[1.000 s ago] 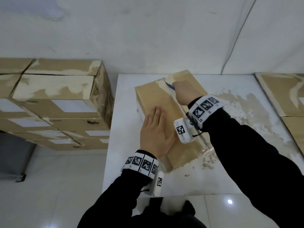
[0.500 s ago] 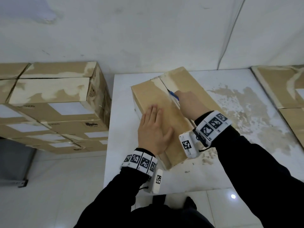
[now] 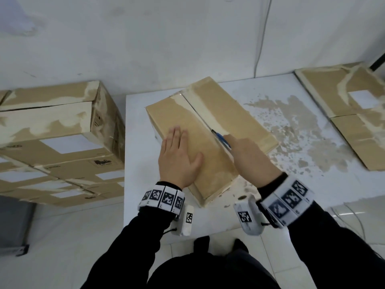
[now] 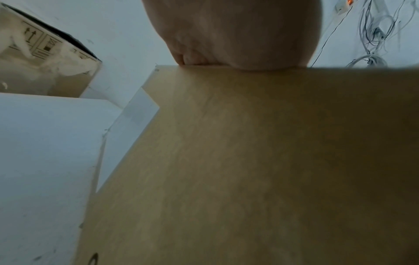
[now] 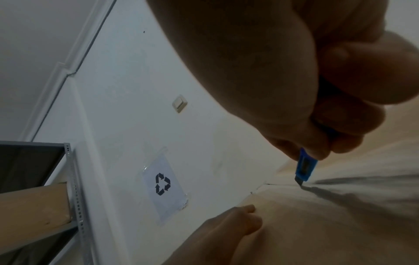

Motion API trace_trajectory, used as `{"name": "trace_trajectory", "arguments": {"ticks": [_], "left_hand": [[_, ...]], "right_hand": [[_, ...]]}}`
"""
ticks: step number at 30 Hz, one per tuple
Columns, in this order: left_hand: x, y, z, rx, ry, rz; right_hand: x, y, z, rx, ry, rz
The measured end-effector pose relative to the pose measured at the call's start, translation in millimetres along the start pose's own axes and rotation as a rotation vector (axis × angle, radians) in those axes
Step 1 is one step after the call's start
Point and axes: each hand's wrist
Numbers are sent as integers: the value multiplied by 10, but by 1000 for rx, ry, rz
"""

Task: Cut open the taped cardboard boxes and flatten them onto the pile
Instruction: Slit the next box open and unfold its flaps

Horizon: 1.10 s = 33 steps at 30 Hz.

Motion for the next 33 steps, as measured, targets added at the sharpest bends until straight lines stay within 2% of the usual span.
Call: {"name": "trace_trajectory", "arguments": {"ticks": [5,7,11,14,17,25,33], "left_hand": [[4,-9,-8,21,7,-2],[15,-16,-16,28,-31,1],[40,-30,-49,61,-102,23],[51,-33,-61,71,-145,44],[72,-26,-53,87,-162,69],[74,-30,-57,53,-145,92],[47,-26,-27,27,-151,87]], "right_hand": [[75,-563,103,33,114,-7],[-12,-593,139,27,174,-7],[-222,-74,108,-65,218,126],[-199,472,88,-73,90,66],[-168,749,73,-67,-26,11],[-164,881,-22,-90,-111,-90],[-95,804,-27,-60,-102,-94]]}}
Point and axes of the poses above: each hand's wrist, its own y-axis towards the middle knuckle, its own x-axis out of the palm, z = x × y, and after that the axes turned 13 degrees about -x, right-handed
